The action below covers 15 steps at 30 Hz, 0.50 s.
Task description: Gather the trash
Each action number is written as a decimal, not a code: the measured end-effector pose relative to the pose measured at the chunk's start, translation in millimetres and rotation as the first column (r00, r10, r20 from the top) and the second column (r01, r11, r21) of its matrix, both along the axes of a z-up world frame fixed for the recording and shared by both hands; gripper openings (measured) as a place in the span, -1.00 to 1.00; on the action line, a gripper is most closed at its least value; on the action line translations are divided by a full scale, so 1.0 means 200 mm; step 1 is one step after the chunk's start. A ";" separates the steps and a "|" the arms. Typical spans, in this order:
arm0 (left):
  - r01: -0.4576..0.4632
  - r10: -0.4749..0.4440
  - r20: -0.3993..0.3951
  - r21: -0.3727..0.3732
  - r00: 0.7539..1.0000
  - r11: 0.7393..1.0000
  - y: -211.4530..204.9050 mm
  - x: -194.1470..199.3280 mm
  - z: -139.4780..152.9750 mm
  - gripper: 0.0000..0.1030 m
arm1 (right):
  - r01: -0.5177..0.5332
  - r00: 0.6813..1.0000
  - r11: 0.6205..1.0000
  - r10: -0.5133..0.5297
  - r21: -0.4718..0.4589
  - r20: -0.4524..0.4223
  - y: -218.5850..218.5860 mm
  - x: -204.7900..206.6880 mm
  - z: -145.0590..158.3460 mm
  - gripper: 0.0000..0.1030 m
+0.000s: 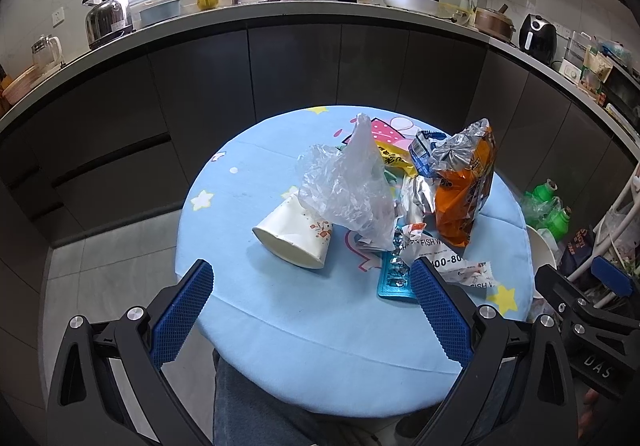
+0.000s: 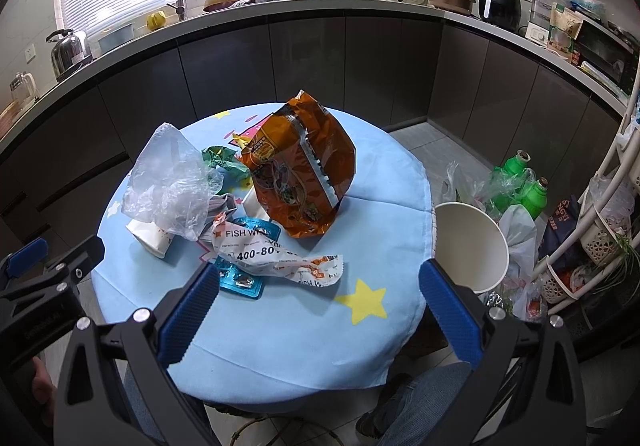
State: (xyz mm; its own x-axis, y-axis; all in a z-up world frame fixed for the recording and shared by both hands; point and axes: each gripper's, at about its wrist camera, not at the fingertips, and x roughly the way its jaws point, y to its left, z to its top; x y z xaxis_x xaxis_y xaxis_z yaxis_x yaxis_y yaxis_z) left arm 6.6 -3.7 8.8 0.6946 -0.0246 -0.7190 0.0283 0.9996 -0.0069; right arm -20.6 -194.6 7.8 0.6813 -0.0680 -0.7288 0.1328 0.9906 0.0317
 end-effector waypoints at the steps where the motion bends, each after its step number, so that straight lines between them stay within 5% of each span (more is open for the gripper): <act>1: 0.000 0.000 -0.002 -0.001 1.000 1.000 0.00 0.00 0.00 0.83 | 0.000 1.000 1.000 0.000 0.001 -0.003 0.00 0.01 -0.01 0.94; 15: 0.014 -0.014 -0.007 -0.028 1.000 1.000 0.04 0.13 0.01 0.83 | -0.016 1.000 0.999 0.016 0.032 0.011 -0.05 0.17 -0.06 0.93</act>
State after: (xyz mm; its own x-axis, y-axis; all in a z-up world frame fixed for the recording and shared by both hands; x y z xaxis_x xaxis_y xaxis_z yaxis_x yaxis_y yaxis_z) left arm 32.4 5.2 10.8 0.6891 -0.0540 -0.7226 0.0419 0.9985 -0.0347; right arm 12.9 -204.0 -4.2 0.6900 -0.0337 -0.7231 0.1163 0.9911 0.0647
